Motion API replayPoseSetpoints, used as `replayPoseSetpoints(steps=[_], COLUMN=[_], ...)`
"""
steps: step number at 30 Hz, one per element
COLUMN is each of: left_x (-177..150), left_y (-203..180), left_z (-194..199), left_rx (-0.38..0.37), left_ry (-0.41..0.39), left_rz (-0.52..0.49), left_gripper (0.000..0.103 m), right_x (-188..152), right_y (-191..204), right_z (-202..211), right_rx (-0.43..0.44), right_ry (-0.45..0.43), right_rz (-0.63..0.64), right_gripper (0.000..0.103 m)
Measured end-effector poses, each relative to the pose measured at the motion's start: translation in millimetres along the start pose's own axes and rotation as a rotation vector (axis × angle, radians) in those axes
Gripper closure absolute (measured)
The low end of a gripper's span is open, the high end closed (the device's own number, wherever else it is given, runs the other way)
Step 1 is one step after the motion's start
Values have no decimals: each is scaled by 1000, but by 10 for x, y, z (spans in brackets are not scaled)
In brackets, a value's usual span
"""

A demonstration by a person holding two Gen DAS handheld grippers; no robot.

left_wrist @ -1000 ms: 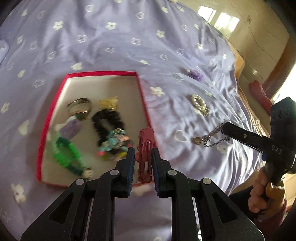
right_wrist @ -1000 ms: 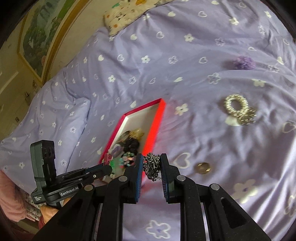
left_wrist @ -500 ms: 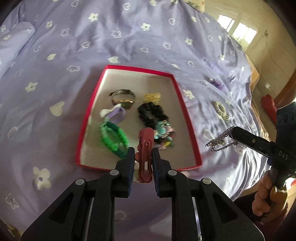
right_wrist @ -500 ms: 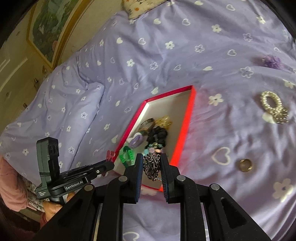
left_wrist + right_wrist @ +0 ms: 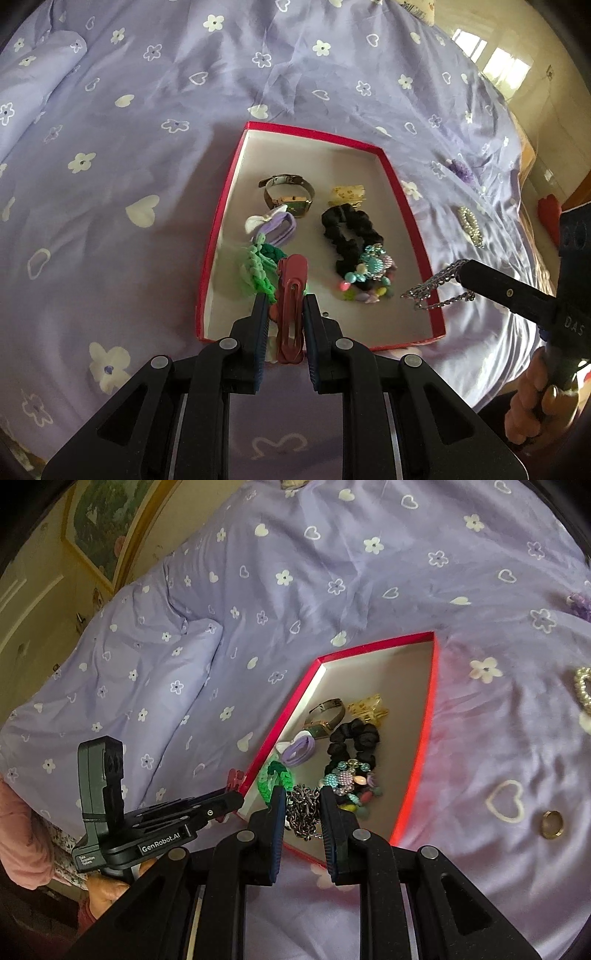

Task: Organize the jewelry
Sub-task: 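Carry the pink clip and silver chain into the box and lower them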

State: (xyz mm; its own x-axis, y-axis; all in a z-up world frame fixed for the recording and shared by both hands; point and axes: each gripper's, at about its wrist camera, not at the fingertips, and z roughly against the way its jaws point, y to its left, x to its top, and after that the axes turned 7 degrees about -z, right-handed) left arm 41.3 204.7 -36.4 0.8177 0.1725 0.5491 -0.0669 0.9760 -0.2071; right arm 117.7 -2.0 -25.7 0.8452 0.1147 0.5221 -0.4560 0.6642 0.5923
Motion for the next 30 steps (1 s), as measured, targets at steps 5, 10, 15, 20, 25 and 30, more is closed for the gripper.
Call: replayPoseSetpoints(steps=[5,10,15,20,25,30], left_x=[-15,-39,-37,-34,-51,-50], left_y=[53,73,50,33,23,19], left_z=[-138,-237,-289,-354,-416,-431], left_rx=[1,1,22,40,45,53], left_ry=[27,45,48,58,72,77], left_rz=[8,12,-4,-17,-23,-29], left_gripper=[87,87,87,87,87,86], right_x=[1,-35,-60,-81,-98,-99], right_y=[-47,-140,-206,-258,-265,-216], right_z=[-182,-323,-409,-464,-497,-536], right_rx=[-13,-29,-47,-63,-82,-116], right_ry=[30,60,77,92,102,108], right_rz=[-3,-13,-15,-14,2,43], right_gripper=[85,85,85,85,85,85])
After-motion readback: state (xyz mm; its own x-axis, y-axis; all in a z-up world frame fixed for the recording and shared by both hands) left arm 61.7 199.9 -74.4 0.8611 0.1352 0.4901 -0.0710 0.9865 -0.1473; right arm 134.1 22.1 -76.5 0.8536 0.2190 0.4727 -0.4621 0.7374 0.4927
